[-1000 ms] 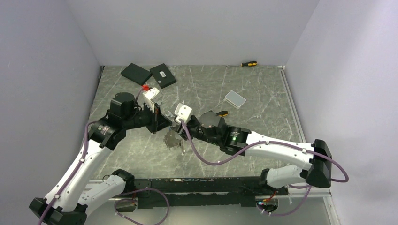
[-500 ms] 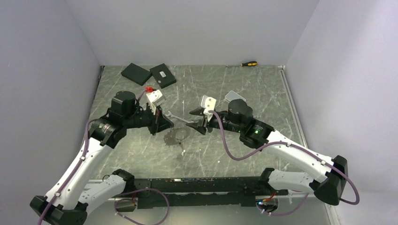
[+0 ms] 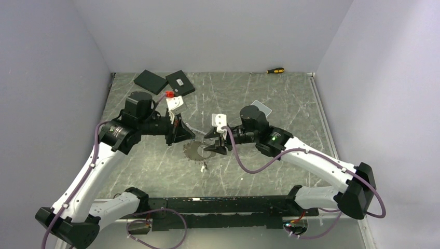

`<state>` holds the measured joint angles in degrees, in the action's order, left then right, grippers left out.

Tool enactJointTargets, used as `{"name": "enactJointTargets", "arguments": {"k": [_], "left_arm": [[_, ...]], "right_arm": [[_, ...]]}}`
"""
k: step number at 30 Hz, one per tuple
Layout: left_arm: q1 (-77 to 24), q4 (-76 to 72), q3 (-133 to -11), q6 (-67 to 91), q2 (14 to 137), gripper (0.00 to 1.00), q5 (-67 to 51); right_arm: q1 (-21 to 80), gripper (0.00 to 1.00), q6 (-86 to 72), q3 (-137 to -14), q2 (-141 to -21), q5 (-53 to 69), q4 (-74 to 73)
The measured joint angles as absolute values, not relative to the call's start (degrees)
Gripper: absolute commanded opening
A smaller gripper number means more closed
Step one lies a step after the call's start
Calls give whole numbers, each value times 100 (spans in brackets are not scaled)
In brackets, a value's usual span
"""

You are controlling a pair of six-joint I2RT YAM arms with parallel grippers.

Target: Put the keys on the keyring

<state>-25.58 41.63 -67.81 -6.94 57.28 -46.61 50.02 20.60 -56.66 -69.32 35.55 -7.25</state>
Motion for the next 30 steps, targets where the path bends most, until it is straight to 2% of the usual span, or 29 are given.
{"name": "enactJointTargets", "arguments": {"k": [6,16,30], "left_arm": [[-2558,4445,-6954,-928,5964,0,-4858],[-2558,4554,-7074,-1009,6082,0,-4971],[-2558,4554,-7116,-1026,6101,0,-5017]], "right_arm": [[5002,46,2121,-5935,-6958,3743,-718],[5002,33,2156,-6007,-7223,3754,-613],[5002,35,2145,-6143,-7371,3730,-554]]}}
